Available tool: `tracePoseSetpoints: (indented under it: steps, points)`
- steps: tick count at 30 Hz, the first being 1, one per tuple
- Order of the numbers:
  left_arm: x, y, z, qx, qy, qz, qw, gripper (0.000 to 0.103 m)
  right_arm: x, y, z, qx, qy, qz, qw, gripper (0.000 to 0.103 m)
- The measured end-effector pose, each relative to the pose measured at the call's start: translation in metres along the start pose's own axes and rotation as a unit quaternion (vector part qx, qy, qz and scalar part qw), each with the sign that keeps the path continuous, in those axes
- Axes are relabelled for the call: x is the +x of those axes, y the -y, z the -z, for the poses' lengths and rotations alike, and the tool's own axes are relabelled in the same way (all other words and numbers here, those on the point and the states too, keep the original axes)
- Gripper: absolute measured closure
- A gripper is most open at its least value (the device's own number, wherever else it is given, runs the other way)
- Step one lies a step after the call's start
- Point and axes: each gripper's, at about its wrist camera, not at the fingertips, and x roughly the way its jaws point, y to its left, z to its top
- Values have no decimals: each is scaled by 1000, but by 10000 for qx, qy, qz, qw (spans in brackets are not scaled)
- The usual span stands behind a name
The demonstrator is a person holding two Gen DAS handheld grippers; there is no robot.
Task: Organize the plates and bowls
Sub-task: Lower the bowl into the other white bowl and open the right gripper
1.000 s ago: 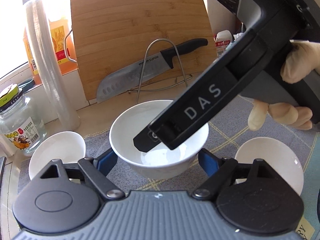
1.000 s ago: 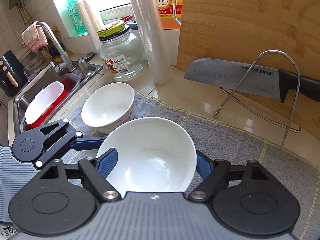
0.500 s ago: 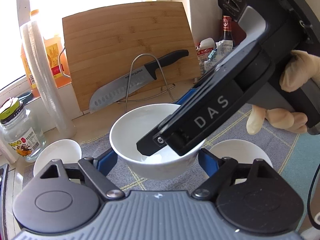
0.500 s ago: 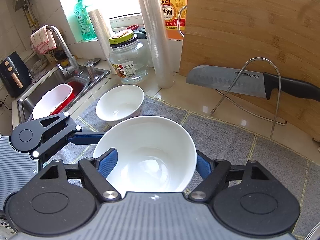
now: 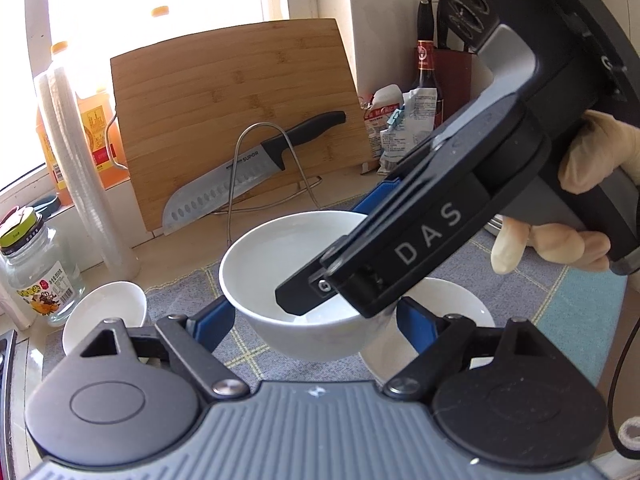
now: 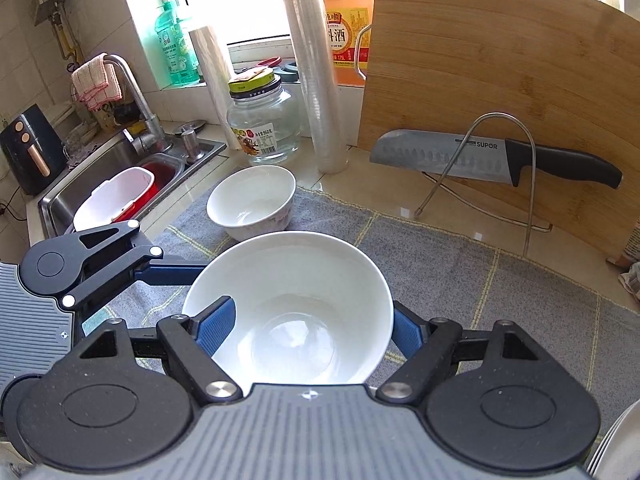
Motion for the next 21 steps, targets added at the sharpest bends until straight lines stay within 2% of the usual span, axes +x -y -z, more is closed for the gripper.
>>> tracePoseSetpoints:
  steps: [8,21]
  points:
    - [-3,21,1,121,12,232,9997,16,-19,5,21,175,44,174,9997,17]
    - [17,49,8,248,-194,619,9976,16,-30,25,54,578,-12,370,9976,17]
